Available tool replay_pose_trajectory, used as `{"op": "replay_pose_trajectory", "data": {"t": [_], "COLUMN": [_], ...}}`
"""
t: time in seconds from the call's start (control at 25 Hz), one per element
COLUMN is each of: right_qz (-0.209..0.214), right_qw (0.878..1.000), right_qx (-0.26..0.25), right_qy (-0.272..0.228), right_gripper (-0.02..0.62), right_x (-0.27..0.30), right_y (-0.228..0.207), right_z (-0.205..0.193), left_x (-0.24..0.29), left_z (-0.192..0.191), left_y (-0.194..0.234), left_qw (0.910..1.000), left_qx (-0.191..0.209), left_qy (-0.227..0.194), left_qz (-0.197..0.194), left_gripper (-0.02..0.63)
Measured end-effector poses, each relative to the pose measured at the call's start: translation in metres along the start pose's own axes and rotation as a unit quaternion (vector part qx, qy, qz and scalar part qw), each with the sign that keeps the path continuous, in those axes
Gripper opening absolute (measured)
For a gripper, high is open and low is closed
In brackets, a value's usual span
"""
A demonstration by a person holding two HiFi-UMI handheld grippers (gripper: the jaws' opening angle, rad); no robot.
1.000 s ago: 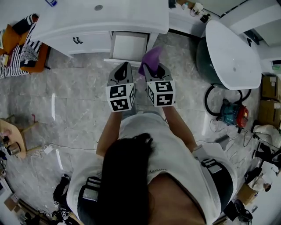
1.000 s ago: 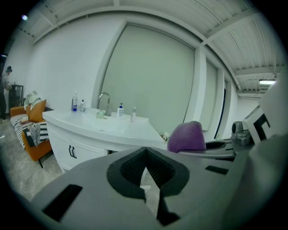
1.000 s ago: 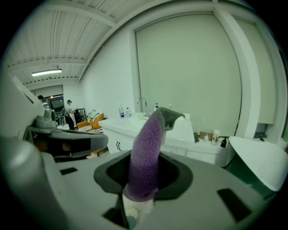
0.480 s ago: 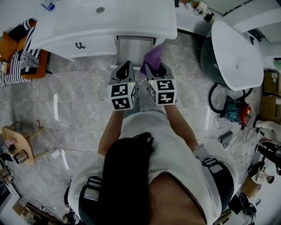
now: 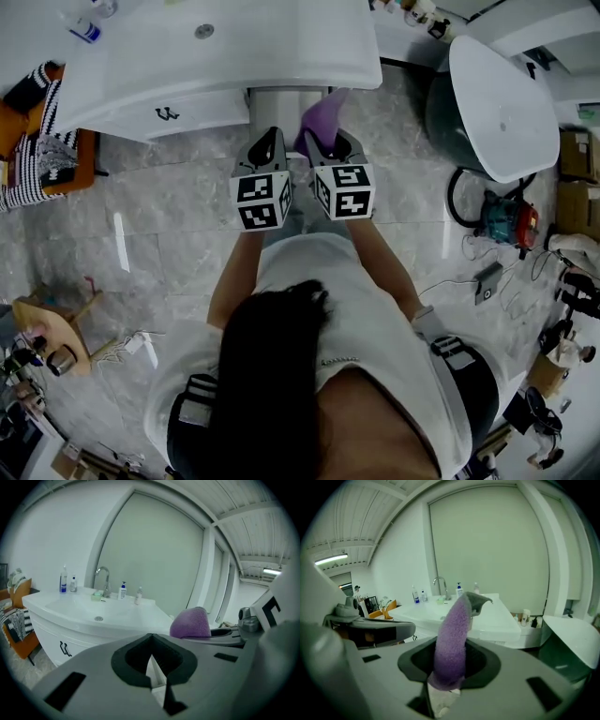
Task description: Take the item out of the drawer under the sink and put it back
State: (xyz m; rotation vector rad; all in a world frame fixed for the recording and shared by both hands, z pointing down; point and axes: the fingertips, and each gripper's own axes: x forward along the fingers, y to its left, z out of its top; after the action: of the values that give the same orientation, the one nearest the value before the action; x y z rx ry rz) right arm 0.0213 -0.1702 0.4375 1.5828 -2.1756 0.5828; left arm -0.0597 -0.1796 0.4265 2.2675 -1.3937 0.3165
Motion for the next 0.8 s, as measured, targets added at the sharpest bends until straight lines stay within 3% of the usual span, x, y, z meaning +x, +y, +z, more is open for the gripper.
{"op": "replay_pose_trajectory", "data": {"t": [0.28, 0.8], "right_qz": [-0.005, 0.003], "right_qw": [1.000, 0.999], "right_qx": [0.003, 0.022], "right_qy": [0.013, 0.049], "right_gripper": [0.133, 0.133], "right_x": [0.020, 0.071], "right_y": [-0.005, -0.026], "right_z": [-0.005, -0.025], "left_x": [0.014, 0.058], "left_z": [0.001, -0.021], "left_y": [0.012, 0.038], "left_qw": [0.9999, 0.9957], "left_qx": [-0.004, -0.072], "left_qy": [0.010, 0.035], "left_qz": [0.004, 0.045], "left_gripper": [0.003, 0.003]}}
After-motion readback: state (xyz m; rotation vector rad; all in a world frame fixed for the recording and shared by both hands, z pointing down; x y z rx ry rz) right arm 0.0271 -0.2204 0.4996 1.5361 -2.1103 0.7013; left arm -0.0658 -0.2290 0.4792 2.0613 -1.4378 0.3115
